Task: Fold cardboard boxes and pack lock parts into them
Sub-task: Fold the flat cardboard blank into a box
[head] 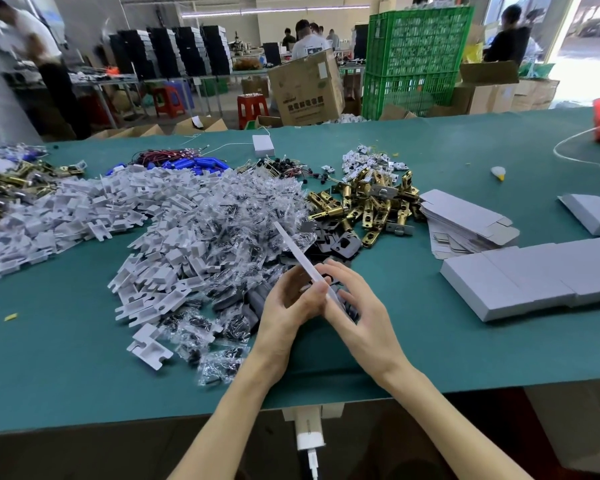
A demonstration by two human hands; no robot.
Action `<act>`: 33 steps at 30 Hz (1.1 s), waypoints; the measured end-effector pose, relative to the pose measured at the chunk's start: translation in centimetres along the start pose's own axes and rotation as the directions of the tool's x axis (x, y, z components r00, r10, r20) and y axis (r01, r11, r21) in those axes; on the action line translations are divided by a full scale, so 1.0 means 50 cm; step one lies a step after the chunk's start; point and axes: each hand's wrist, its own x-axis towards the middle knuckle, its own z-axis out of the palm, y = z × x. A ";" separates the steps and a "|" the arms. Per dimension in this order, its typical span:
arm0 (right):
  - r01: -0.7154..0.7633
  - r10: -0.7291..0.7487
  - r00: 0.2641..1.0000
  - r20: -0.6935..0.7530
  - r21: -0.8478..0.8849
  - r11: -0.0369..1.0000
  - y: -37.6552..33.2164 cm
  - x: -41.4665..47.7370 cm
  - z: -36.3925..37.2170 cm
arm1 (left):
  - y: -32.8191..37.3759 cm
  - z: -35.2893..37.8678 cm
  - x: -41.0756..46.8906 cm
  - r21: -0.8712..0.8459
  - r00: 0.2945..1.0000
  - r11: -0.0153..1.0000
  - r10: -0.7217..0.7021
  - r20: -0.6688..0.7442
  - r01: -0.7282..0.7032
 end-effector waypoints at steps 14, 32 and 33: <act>-0.084 0.086 0.996 0.004 0.252 0.964 0.002 -0.002 -0.014 | 0.015 -0.010 0.003 -0.173 0.992 0.982 -0.086 -0.088 0.069; -0.108 0.064 0.977 0.201 0.214 0.971 0.011 0.001 -0.017 | 0.034 -0.019 -0.007 -0.269 0.980 0.945 -0.157 0.123 0.185; -0.107 0.066 0.978 0.197 0.209 0.972 0.012 0.001 -0.017 | 0.034 -0.020 -0.007 -0.259 0.979 0.947 -0.159 0.130 0.188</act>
